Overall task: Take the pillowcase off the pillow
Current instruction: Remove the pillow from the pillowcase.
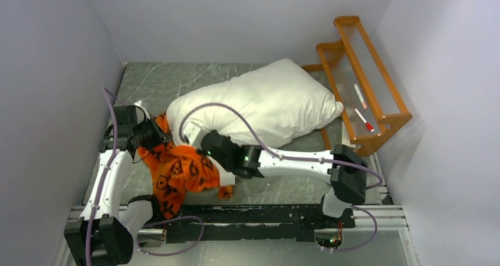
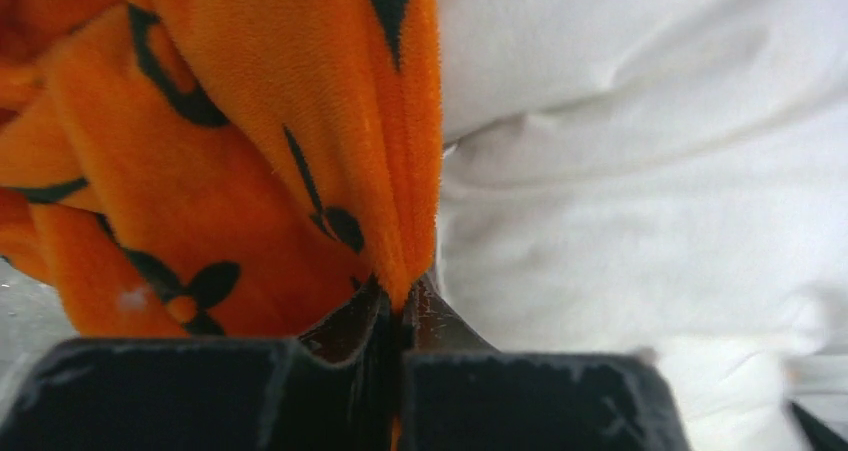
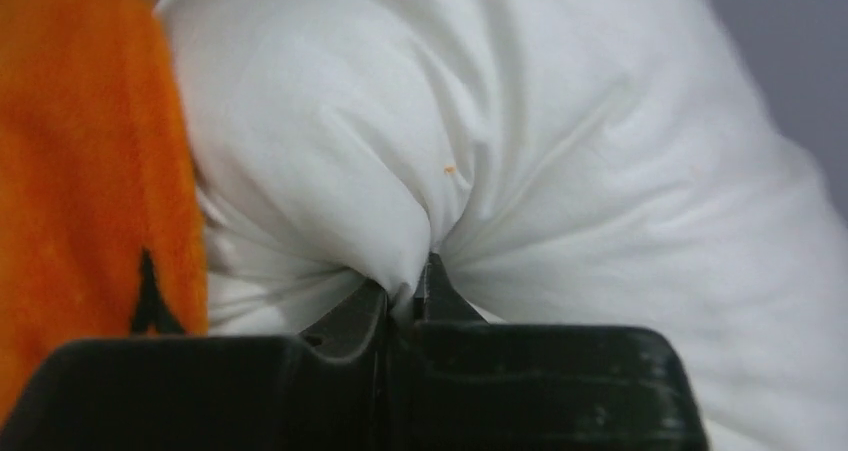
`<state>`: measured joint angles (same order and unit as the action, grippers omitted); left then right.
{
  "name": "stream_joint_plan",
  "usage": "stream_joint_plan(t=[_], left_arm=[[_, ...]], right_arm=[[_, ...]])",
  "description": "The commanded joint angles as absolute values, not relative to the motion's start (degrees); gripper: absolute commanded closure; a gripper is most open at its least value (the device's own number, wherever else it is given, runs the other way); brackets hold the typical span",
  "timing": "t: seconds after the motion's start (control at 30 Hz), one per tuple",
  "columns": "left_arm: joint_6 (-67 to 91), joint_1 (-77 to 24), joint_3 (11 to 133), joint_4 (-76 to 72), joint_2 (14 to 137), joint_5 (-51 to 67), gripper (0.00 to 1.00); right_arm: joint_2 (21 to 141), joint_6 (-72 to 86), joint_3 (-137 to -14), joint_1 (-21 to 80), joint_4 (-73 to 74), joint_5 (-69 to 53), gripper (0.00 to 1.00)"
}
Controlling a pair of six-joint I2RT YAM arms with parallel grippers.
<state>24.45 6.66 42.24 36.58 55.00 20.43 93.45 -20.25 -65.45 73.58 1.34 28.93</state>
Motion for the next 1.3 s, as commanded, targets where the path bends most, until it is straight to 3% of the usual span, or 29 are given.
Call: stream_joint_plan(t=[0.0,0.13,0.27,0.3,0.4,0.47,0.5,0.57,0.73,0.9,1.0,1.07,1.17,1.27], left_arm=[[25.42,6.41,45.95,38.15,55.15,11.74,0.95],[25.70,9.82,47.49,39.32,55.01,5.66,0.95],[26.51,14.17,49.34,38.06,55.64,8.59,0.95],[26.58,14.24,49.99,37.25,56.13,11.19,0.90],[26.38,14.18,51.53,35.48,56.91,19.85,0.41],[26.10,14.15,52.07,35.81,56.08,23.22,0.25],[25.20,14.15,52.52,36.38,55.36,24.45,0.07],[22.56,14.16,53.20,37.68,53.41,27.29,0.03],[18.62,12.34,51.07,40.84,48.92,32.64,0.03],[17.47,9.98,45.49,34.49,45.66,44.06,0.03],[15.93,8.49,46.04,34.12,45.35,45.22,0.03],[14.55,8.19,46.50,34.07,45.33,45.52,0.09],[14.29,7.92,45.60,32.44,46.42,49.07,0.41],[13.61,7.93,45.86,35.13,47.64,44.47,0.91]], right_arm=[[98.21,-11.34,-79.36,66.97,4.81,44.54,1.00],[100.19,-2.73,-93.23,60.80,13.75,46.51,1.00],[101.64,-0.09,-98.30,57.93,17.02,41.50,1.00],[102.19,-0.09,-98.75,57.94,18.06,39.75,1.00],[105.08,4.35,-98.93,58.05,22.17,34.35,1.00],[106.49,6.43,-97.82,58.01,23.21,32.29,1.00],[107.24,7.58,-97.36,57.90,23.70,31.61,1.00],[109.01,9.83,-98.50,56.99,25.15,30.28,1.00],[112.76,12.24,-104.30,53.52,28.91,24.91,1.00],[115.66,13.33,-108.64,52.49,31.29,21.04,1.00],[117.26,14.11,-110.44,52.10,32.91,20.20,1.00],[117.46,14.91,-110.82,51.74,33.45,19.56,1.00],[117.10,15.65,-111.10,51.27,33.77,19.27,1.00],[116.44,16.01,-112.70,50.54,35.57,21.25,1.00]])
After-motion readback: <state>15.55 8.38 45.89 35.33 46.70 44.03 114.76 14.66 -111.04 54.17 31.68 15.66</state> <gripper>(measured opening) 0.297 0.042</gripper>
